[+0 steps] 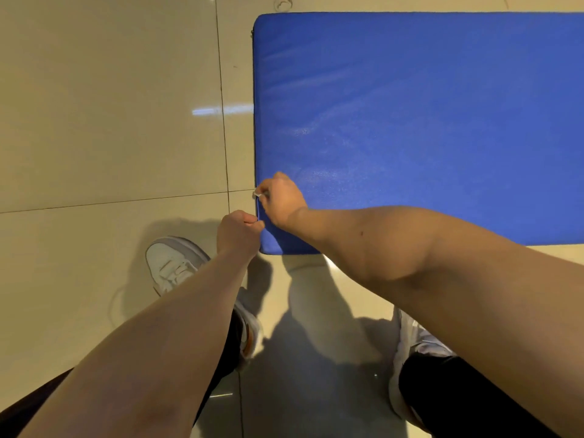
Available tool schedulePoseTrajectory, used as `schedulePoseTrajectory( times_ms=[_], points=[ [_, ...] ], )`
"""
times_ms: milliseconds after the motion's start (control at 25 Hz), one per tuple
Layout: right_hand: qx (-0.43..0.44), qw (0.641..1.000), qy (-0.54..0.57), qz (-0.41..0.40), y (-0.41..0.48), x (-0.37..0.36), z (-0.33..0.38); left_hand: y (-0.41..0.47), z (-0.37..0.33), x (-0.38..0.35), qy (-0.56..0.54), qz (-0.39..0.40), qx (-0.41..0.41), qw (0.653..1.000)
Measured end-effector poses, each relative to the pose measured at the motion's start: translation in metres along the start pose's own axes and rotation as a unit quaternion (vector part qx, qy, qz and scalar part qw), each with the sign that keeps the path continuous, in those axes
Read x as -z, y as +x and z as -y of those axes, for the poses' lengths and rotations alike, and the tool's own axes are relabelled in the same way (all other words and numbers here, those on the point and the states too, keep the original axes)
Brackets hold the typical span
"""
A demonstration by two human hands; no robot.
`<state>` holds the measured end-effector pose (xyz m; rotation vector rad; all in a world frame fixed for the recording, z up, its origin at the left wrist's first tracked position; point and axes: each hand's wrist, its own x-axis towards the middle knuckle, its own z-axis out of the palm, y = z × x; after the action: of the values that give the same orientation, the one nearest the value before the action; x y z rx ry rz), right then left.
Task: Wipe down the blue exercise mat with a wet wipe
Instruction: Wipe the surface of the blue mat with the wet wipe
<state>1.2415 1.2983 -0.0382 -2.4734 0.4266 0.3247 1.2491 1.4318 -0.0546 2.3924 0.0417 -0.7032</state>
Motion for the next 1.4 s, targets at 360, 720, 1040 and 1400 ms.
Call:
schedulePoseTrajectory(
  times_ms=[360, 720, 1040, 1400],
  points=[
    [0.012, 0.993, -0.115, -0.015, 0.058, 0.030, -0.040, -0.003, -0.006, 0.003, 0.013, 0.002, 0.045, 0.999],
    [0.115, 0.985, -0.075, 0.105, 0.000, 0.008, -0.025, -0.015, 0.006, 0.004, 0.005, 0.023, 0.034, 0.999],
    [0.208, 0.950, -0.078, 0.218, -0.069, -0.002, -0.032, -0.031, 0.020, -0.001, -0.005, 0.002, 0.046, 0.999],
    [0.155, 0.984, -0.086, -0.013, -0.016, -0.002, -0.027, -0.033, 0.019, -0.002, -0.008, -0.005, 0.047, 0.999]
  ],
)
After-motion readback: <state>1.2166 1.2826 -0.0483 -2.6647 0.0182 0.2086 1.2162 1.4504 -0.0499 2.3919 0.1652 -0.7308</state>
